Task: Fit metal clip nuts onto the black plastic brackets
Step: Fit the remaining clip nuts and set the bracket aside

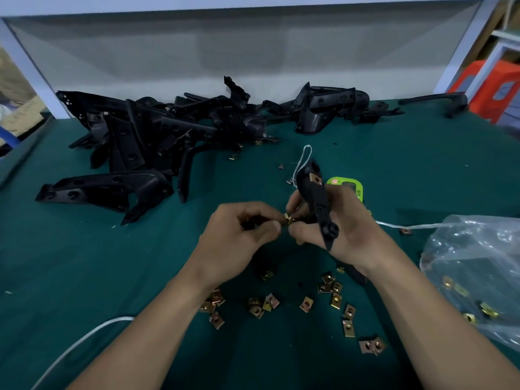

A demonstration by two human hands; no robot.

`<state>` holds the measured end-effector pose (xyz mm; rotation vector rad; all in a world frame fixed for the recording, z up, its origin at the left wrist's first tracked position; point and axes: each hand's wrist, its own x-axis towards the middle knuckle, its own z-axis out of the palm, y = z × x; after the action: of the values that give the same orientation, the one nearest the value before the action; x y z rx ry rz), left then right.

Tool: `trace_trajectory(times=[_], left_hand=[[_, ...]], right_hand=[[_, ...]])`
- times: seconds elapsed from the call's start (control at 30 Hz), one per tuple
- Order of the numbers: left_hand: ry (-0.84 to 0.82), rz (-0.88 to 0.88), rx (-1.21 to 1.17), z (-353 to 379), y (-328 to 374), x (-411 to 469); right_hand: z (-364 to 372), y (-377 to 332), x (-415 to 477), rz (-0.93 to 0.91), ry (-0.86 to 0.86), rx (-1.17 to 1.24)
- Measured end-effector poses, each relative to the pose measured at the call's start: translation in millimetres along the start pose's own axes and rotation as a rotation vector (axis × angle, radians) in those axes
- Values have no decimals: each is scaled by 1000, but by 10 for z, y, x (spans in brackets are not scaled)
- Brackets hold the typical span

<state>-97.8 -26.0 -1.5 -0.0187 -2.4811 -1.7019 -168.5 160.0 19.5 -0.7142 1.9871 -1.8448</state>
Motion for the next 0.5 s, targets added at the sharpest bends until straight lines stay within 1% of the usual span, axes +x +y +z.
trace_trajectory(times=[0.07,0.2,0.33,0.5], left_hand=[[52,18,-13,8,0,-8],[85,120,27,29,37,-36],[45,214,41,51,86,-50],[-22,210,-3,40,111,-61]], right_hand=[[-20,8,5,3,14,50],[-25,14,-9,-52,-54,-25],[-89,31,0,-37,-161,-86],[-110,-10,-39,18,-241,-11]])
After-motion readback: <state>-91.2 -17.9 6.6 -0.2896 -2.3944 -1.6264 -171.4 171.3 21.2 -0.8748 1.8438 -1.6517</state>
